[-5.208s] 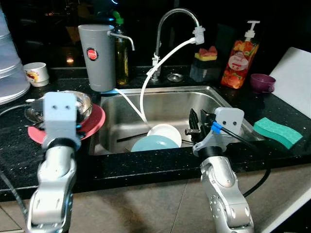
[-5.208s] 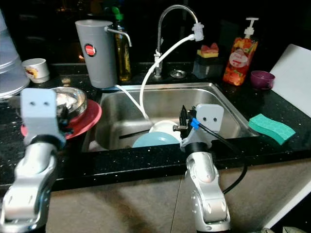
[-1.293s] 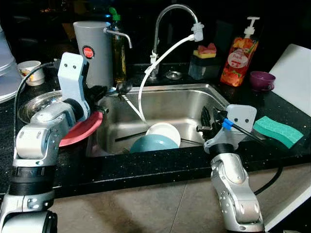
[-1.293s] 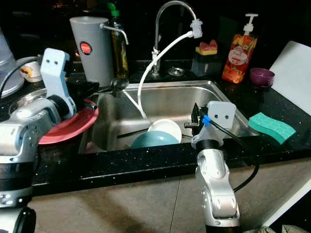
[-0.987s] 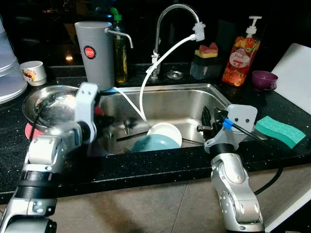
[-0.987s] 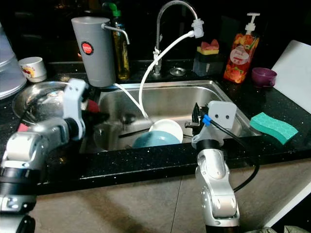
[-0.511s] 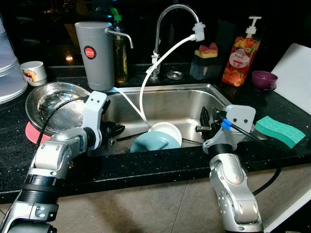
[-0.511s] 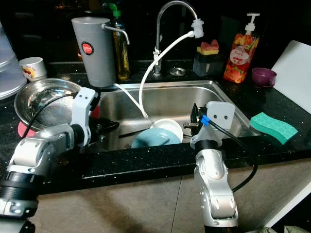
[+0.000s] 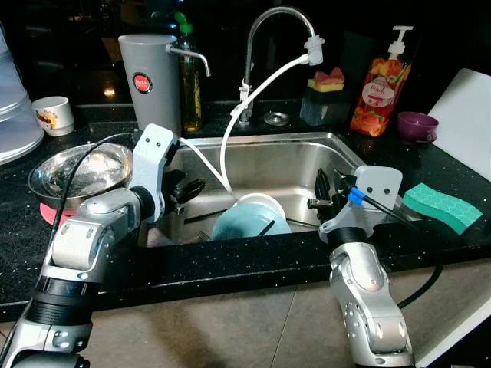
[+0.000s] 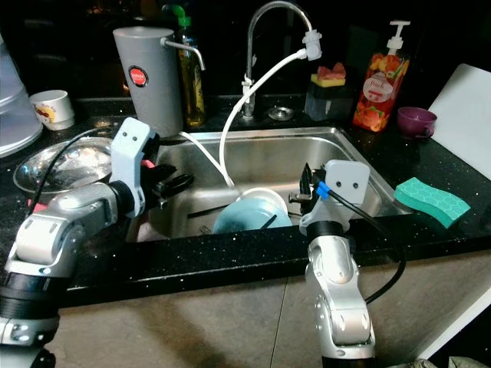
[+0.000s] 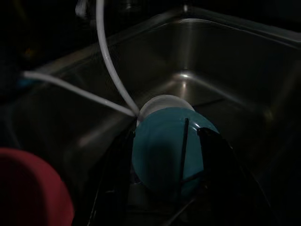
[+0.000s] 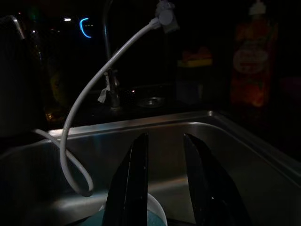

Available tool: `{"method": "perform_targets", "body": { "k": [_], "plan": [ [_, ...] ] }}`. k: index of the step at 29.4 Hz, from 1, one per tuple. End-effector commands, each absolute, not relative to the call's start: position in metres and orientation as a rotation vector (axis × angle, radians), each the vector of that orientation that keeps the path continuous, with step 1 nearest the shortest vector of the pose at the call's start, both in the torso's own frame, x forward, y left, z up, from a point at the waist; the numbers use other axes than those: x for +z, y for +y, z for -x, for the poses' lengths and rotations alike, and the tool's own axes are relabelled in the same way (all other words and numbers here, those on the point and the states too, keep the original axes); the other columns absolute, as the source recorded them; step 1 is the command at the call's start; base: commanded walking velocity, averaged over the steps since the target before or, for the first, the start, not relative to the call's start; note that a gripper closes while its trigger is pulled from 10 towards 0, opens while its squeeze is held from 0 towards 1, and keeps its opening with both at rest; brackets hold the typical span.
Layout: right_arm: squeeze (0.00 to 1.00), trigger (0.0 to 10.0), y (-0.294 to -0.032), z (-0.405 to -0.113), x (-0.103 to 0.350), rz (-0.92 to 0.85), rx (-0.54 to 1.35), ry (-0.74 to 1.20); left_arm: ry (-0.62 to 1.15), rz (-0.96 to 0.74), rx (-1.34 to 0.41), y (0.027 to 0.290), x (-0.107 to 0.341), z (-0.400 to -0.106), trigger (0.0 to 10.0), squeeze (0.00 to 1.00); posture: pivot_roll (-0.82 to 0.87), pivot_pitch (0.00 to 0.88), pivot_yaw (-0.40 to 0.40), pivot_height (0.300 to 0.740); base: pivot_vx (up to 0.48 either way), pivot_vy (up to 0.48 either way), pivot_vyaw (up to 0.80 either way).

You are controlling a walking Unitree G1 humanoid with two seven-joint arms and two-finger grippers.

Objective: Kitchen organization

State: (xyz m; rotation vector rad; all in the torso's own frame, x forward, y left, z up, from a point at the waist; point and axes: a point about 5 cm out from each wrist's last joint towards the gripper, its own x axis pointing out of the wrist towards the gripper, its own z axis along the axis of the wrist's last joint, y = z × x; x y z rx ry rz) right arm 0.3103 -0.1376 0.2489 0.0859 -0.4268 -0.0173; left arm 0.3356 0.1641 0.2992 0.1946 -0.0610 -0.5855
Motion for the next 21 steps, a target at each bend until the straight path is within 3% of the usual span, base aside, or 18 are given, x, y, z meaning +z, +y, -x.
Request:
{"method": "perform_targets", "body": {
  "k": [1, 10, 11, 16, 17, 19, 20, 21],
  "plan": [
    [0.00, 10.0, -0.139, -0.308, 0.250, -0.079, -0.024, -0.437, -0.040, -0.225, -0.590, 0.171, 0.299, -0.329, 10.0, 0.00, 0.08, 0.132, -0.008, 0.740, 0.000, 0.000, 0.00],
    [0.00, 10.0, -0.139, -0.309, 0.250, -0.083, -0.020, -0.438, 0.012, -0.364, -0.554, 0.200, 0.305, -0.312, 10.0, 0.00, 0.11, 0.134, -0.010, 0.740, 0.000, 0.000, 0.00],
    [0.00, 10.0, -0.139, -0.310, 0.250, -0.084, -0.019, -0.438, 0.018, -0.358, -0.547, 0.204, 0.306, -0.310, 10.0, 1.00, 0.11, 0.134, -0.010, 0.740, 0.000, 0.000, 0.00],
    [0.00, 10.0, -0.138, -0.310, 0.250, -0.085, -0.015, -0.436, 0.033, -0.336, -0.469, 0.220, 0.314, -0.311, 10.0, 1.00, 0.11, 0.133, -0.010, 0.740, 0.000, 0.000, 0.00],
    [0.00, 10.0, -0.138, -0.310, 0.249, -0.085, -0.013, -0.436, 0.032, -0.330, -0.436, 0.225, 0.317, -0.313, 10.0, 0.40, 0.11, 0.129, -0.012, 0.740, 0.000, 0.000, 0.00],
    [0.00, 10.0, -0.137, -0.311, 0.249, -0.085, -0.012, -0.435, 0.032, -0.325, -0.416, 0.228, 0.318, -0.315, 10.0, 0.40, 0.11, 0.129, -0.012, 0.740, 0.000, 0.000, 0.00],
    [0.00, 10.0, -0.137, -0.311, 0.249, -0.085, -0.011, -0.435, 0.030, -0.318, -0.406, 0.230, 0.319, -0.316, 10.0, 0.00, 0.11, 0.129, -0.012, 0.740, 0.000, 0.000, 0.00],
    [0.00, 10.0, -0.137, -0.311, 0.249, -0.085, -0.010, -0.435, 0.023, -0.315, -0.397, 0.232, 0.321, -0.318, 10.0, 0.00, 0.11, 0.129, -0.012, 0.740, 0.000, 0.000, 0.00]
  ]
}}
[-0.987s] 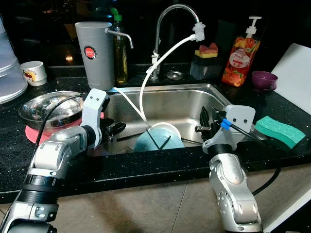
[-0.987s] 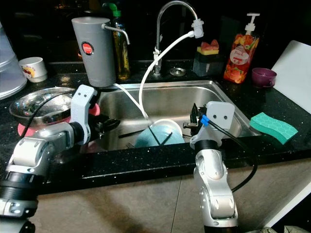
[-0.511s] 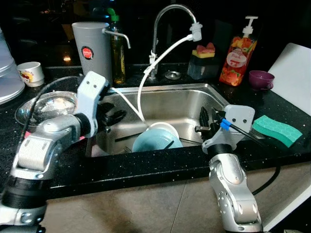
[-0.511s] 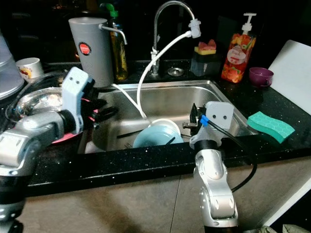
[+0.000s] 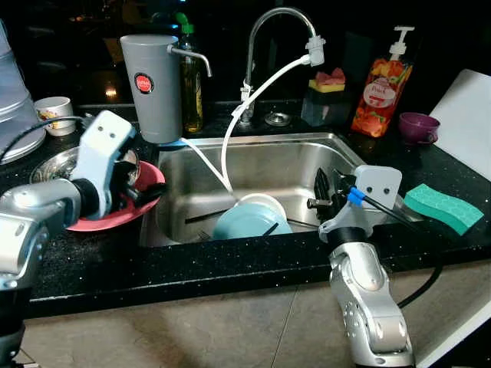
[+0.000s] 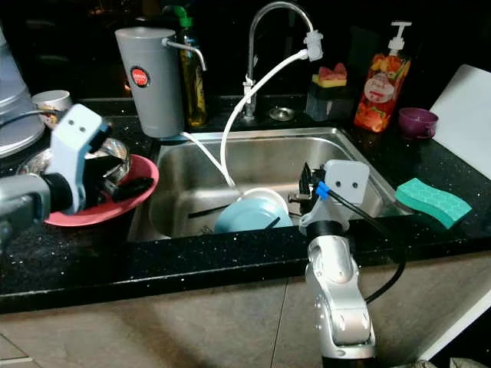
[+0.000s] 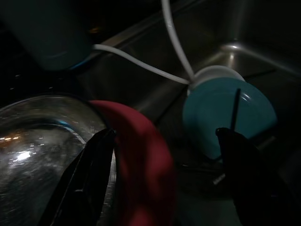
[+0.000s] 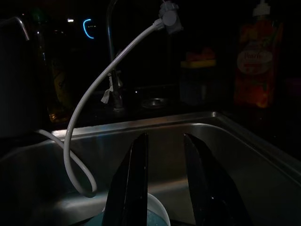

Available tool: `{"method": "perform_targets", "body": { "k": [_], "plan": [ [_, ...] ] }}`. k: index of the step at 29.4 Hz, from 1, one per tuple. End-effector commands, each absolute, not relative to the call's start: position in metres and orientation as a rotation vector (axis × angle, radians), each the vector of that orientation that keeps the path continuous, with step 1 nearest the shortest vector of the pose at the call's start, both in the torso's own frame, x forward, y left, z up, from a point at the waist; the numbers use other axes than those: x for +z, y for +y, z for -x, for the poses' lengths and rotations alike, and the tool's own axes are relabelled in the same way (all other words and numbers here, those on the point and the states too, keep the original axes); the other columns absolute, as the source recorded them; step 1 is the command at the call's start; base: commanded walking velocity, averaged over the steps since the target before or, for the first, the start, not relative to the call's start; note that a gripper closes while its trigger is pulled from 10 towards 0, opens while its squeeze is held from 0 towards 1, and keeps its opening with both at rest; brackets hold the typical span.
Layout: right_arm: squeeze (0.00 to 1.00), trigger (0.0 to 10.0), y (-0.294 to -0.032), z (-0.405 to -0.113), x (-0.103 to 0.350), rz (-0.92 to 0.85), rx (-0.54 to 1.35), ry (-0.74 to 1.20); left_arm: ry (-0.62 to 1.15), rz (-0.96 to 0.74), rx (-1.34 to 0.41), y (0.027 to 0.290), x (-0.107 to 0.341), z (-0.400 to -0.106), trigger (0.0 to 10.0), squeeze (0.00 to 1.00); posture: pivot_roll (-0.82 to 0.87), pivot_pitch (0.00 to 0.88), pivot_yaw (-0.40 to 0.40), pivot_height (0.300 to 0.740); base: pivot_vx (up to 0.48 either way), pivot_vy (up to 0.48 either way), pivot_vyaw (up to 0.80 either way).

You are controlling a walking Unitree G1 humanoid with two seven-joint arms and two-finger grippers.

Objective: Kitchen organization

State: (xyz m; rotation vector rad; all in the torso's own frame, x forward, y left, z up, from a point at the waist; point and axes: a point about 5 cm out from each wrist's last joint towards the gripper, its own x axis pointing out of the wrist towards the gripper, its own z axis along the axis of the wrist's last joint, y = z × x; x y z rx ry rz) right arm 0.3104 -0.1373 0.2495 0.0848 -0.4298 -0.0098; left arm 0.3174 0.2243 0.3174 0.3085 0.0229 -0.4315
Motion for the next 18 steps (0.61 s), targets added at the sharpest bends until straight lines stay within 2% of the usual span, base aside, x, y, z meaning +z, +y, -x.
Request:
{"method": "perform_targets", "body": {
  "k": [1, 3, 6, 13, 18],
  "plan": [
    [0.00, 10.0, -0.137, -0.311, 0.249, -0.085, -0.010, -0.435, 0.023, -0.315, -0.397, 0.232, 0.321, -0.318, 10.0, 0.00, 0.11, 0.129, -0.012, 0.740, 0.000, 0.000, 0.00],
    [0.00, 10.0, -0.137, -0.311, 0.249, -0.085, -0.009, -0.436, 0.015, -0.311, -0.387, 0.235, 0.324, -0.319, 10.0, 0.00, 0.11, 0.129, -0.012, 0.740, 0.000, 0.000, 0.00],
    [0.00, 10.0, -0.137, -0.312, 0.249, -0.083, -0.008, -0.435, 0.033, -0.214, -0.380, 0.247, 0.328, -0.328, 10.0, 0.00, 0.11, 0.117, -0.013, 0.740, 0.000, 0.000, 0.00],
    [0.00, 10.0, -0.137, -0.311, 0.249, -0.082, -0.010, -0.437, 0.074, -0.252, -0.325, 0.260, 0.320, -0.334, 10.0, 0.00, 0.11, 0.117, -0.013, 0.740, 0.000, 0.000, 0.00],
    [0.00, 10.0, -0.137, -0.311, 0.249, -0.080, -0.009, -0.437, 0.140, -0.179, -0.365, 0.262, 0.307, -0.334, 10.0, 0.00, 0.10, 0.114, -0.012, 0.740, 0.000, 0.000, 0.00]
  ]
}}
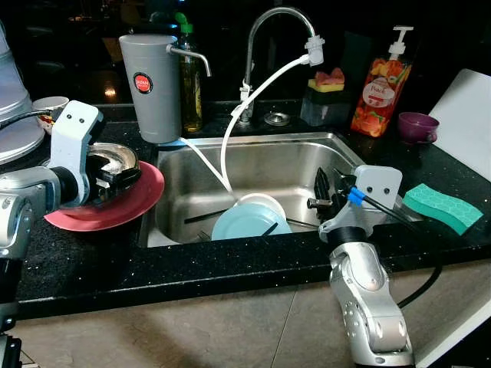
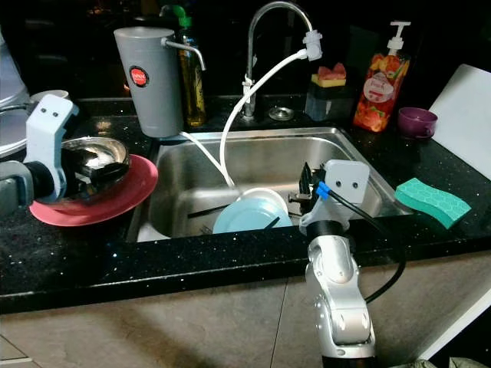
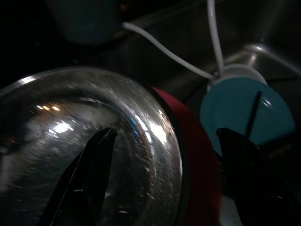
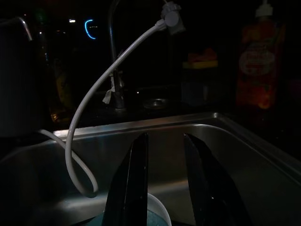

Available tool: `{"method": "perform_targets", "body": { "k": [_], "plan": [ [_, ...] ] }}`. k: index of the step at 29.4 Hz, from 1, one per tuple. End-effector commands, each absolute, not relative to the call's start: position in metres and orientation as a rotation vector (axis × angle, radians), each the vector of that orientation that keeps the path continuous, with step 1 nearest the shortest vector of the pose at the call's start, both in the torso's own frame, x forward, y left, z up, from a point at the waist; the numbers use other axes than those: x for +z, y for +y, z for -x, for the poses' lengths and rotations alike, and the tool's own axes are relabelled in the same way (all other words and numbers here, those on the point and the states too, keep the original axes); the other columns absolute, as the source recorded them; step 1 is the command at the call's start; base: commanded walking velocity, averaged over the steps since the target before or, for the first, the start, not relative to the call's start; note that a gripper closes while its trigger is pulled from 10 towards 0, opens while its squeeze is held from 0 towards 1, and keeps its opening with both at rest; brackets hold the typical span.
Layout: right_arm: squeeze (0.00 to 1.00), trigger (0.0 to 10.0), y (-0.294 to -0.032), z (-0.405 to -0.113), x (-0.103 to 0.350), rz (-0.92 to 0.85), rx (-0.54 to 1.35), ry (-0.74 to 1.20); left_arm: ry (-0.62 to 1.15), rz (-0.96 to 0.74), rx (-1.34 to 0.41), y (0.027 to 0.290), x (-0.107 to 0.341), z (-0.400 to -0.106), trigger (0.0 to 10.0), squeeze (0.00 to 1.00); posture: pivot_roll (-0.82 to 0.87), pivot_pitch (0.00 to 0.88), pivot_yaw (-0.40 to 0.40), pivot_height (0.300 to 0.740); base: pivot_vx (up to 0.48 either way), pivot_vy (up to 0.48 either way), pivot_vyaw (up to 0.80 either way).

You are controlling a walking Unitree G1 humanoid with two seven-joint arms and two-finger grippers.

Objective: Kitchen organization

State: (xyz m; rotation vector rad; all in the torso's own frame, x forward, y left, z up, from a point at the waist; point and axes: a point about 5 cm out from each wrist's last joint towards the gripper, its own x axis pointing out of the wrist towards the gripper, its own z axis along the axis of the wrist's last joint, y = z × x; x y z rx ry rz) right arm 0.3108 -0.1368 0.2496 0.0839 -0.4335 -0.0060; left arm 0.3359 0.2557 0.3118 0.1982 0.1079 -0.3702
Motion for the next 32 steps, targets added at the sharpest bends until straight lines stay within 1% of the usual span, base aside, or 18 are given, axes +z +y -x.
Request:
{"method": "perform_targets", "body": {
  "k": [1, 7, 11, 16, 20, 24, 32],
  "plan": [
    [0.00, 10.0, -0.137, -0.311, 0.249, -0.080, -0.008, -0.437, 0.146, -0.173, -0.371, 0.262, 0.306, -0.334, 10.0, 0.00, 0.10, 0.114, -0.012, 0.740, 0.000, 0.000, 0.00],
    [0.00, 10.0, -0.137, -0.311, 0.249, -0.080, -0.008, -0.439, 0.171, -0.189, -0.380, 0.263, 0.298, -0.335, 10.0, 0.00, 0.10, 0.116, -0.017, 0.740, 0.000, 0.000, 0.00],
    [0.00, 10.0, -0.137, -0.311, 0.249, -0.079, -0.006, -0.437, 0.197, -0.233, -0.353, 0.268, 0.289, -0.336, 10.0, 0.00, 0.10, 0.116, -0.017, 0.740, 0.000, 0.000, 0.00],
    [0.00, 10.0, -0.138, -0.311, 0.249, -0.078, -0.011, -0.436, 0.099, -0.203, -0.429, 0.257, 0.308, -0.332, 10.0, 0.00, 0.10, 0.120, -0.015, 0.740, 0.000, 0.000, 0.00],
    [0.00, 10.0, -0.138, -0.310, 0.248, -0.077, -0.008, -0.433, 0.044, -0.215, -0.418, 0.255, 0.319, -0.332, 10.0, 0.00, 0.10, 0.123, -0.019, 0.740, 0.000, 0.000, 0.00],
    [0.00, 10.0, -0.138, -0.311, 0.248, -0.077, -0.007, -0.432, 0.009, -0.225, -0.446, 0.249, 0.329, -0.329, 10.0, 0.00, 0.10, 0.125, -0.021, 0.740, 0.000, 0.000, 0.00],
    [0.00, 10.0, -0.138, -0.311, 0.247, -0.076, -0.008, -0.428, 0.101, -0.239, -0.386, 0.261, 0.309, -0.333, 10.0, 0.00, 0.10, 0.125, -0.021, 0.740, 0.000, 0.000, 0.00]
  ]
}}
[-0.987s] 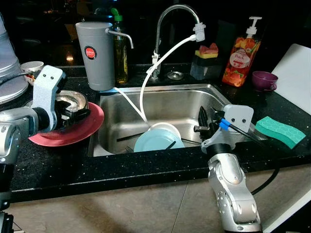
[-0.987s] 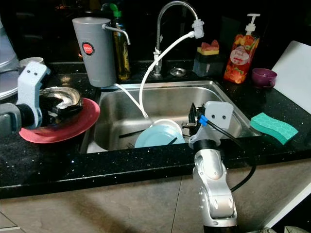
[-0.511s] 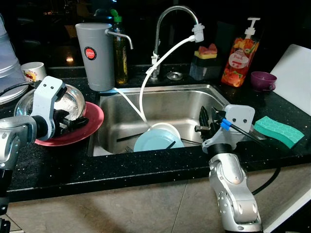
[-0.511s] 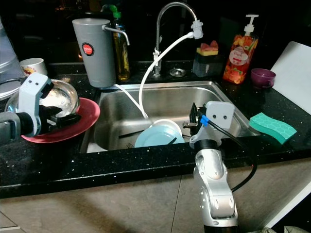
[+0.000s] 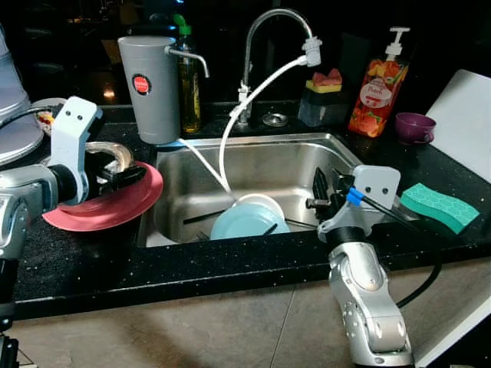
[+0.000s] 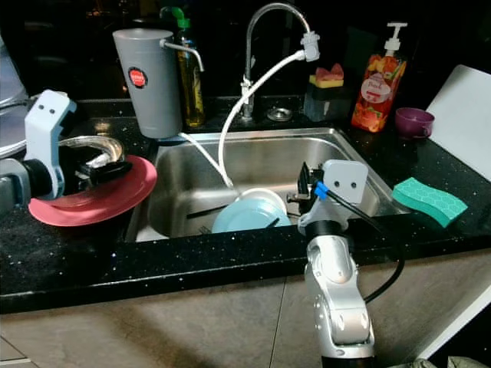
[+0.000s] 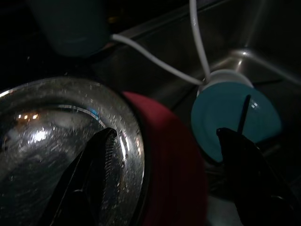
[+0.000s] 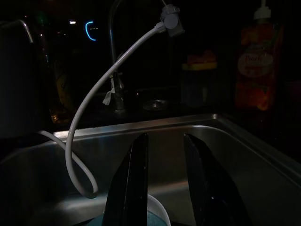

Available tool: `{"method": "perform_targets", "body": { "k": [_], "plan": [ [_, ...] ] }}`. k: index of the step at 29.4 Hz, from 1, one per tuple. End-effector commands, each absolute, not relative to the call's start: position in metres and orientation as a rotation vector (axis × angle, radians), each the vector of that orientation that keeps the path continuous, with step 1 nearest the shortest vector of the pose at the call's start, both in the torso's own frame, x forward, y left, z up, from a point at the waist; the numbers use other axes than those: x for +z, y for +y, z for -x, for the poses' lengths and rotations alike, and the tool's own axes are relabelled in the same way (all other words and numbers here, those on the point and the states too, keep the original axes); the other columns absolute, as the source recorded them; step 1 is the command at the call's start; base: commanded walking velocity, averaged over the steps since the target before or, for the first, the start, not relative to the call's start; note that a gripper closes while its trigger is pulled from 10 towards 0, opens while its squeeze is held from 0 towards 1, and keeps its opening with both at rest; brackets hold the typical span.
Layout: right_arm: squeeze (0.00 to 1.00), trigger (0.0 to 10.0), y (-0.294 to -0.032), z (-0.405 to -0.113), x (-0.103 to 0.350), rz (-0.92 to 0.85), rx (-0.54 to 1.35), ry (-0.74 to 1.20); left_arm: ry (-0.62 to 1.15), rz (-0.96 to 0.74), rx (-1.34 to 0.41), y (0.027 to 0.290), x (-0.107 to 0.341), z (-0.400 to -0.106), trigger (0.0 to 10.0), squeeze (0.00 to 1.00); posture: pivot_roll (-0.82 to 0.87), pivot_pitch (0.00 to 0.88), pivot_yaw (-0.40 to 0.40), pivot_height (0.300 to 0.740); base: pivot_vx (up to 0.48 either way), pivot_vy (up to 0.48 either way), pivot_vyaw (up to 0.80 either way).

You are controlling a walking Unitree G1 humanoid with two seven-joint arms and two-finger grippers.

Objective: Kitchen organization

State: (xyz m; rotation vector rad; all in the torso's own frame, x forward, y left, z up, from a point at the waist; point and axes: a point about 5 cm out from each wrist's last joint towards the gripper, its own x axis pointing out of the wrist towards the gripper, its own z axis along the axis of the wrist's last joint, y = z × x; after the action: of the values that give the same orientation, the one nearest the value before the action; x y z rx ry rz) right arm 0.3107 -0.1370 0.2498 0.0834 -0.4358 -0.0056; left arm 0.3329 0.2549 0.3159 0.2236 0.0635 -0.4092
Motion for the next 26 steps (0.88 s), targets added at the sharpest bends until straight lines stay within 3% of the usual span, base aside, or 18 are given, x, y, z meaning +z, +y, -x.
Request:
{"method": "perform_targets", "body": {
  "k": [1, 11, 12, 13, 14, 15, 17, 18, 26],
  "plan": [
    [0.00, 10.0, -0.138, -0.311, 0.247, -0.076, -0.008, -0.428, 0.114, -0.254, -0.371, 0.263, 0.305, -0.334, 10.0, 0.00, 0.10, 0.125, -0.021, 0.740, 0.000, 0.000, 0.00],
    [0.00, 10.0, -0.138, -0.311, 0.248, -0.076, -0.009, -0.430, 0.178, -0.281, -0.350, 0.270, 0.290, -0.334, 10.0, 0.00, 0.09, 0.130, -0.021, 0.740, 0.000, 0.000, 0.00],
    [0.00, 10.0, -0.138, -0.311, 0.248, -0.076, -0.010, -0.429, 0.187, -0.300, -0.341, 0.271, 0.287, -0.334, 6.8, 0.00, 0.09, 0.130, -0.021, 0.740, 0.000, 0.000, 0.00],
    [0.00, 10.0, -0.138, -0.311, 0.248, -0.076, -0.010, -0.429, 0.189, -0.311, -0.334, 0.271, 0.286, -0.335, 4.5, 0.00, 0.09, 0.130, -0.021, 0.740, 0.000, 0.000, 0.00],
    [0.00, 10.0, -0.138, -0.311, 0.248, -0.076, -0.010, -0.429, 0.190, -0.317, -0.330, 0.272, 0.285, -0.335, 4.5, 0.00, 0.09, 0.130, -0.021, 0.740, 0.000, 0.000, 0.00],
    [0.00, 10.0, -0.138, -0.311, 0.248, -0.076, -0.010, -0.429, 0.190, -0.339, -0.317, 0.273, 0.284, -0.335, 0.7, 0.00, 0.09, 0.130, -0.021, 0.740, 0.000, 0.000, 0.00],
    [0.00, 10.0, -0.138, -0.311, 0.248, -0.076, -0.010, -0.429, 0.190, -0.356, -0.308, 0.274, 0.284, -0.335, 0.7, 0.00, 0.09, 0.130, -0.023, 0.740, 0.000, 0.000, 0.00],
    [0.00, 10.0, -0.138, -0.311, 0.248, -0.076, -0.009, -0.429, 0.184, -0.383, -0.301, 0.274, 0.283, -0.336, 0.0, 0.00, 0.09, 0.130, -0.023, 0.740, 0.000, 0.000, 0.00],
    [0.00, 10.0, -0.138, -0.311, 0.248, -0.077, -0.009, -0.431, 0.146, -0.443, -0.291, 0.271, 0.287, -0.336, 0.0, 0.00, 0.09, 0.130, -0.023, 0.740, 0.000, 0.000, 0.00]
  ]
}}
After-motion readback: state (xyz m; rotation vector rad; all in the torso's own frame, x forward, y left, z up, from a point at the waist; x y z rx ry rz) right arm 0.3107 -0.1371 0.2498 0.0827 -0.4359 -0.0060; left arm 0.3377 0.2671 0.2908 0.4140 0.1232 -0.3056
